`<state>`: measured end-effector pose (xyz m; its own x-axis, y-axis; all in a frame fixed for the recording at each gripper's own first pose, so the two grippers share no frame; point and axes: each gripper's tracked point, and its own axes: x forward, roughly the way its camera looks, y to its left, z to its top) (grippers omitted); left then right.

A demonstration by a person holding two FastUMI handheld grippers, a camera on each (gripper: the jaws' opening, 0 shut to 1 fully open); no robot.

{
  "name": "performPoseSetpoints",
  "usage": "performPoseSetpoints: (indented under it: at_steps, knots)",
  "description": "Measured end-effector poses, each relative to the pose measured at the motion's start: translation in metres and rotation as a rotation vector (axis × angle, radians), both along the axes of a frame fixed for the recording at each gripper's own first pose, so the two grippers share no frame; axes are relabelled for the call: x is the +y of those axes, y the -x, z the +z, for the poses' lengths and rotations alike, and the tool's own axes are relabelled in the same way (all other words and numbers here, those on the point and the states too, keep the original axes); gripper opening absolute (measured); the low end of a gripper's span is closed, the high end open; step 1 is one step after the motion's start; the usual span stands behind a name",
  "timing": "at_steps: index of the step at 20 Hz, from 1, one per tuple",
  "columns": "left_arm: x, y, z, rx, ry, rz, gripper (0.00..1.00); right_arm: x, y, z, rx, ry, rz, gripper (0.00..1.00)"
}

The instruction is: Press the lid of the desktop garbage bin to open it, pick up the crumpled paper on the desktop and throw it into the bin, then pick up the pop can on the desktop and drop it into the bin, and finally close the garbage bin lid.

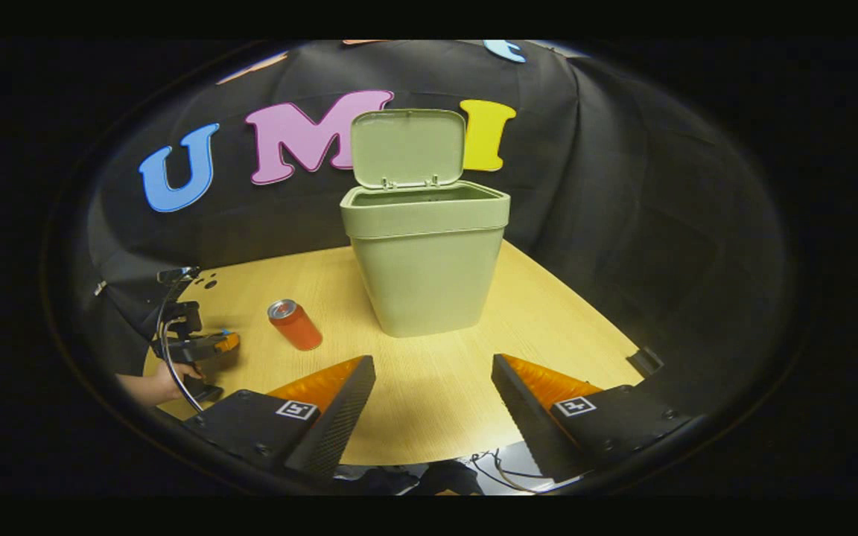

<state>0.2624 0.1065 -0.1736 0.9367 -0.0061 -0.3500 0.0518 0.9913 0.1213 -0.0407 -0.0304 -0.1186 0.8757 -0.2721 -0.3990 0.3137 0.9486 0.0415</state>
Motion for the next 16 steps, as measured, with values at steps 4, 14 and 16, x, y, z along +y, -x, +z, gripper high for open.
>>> performPoseSetpoints:
  at_steps: [4, 14, 16]
  knots:
    - [-0.001, 0.006, 0.011, -0.014, -0.020, -0.005, 0.33, -0.001, 0.001, -0.002, -0.001, -0.002, 0.006, 0.99]
    - [-0.039, 0.055, 0.108, -0.159, -0.021, -0.077, 0.33, -0.011, -0.001, -0.007, -0.018, -0.030, 0.034, 0.99]
    - [-0.058, 0.066, 0.134, -0.195, -0.021, -0.115, 0.33, -0.017, -0.004, -0.009, -0.019, -0.035, 0.046, 0.99]
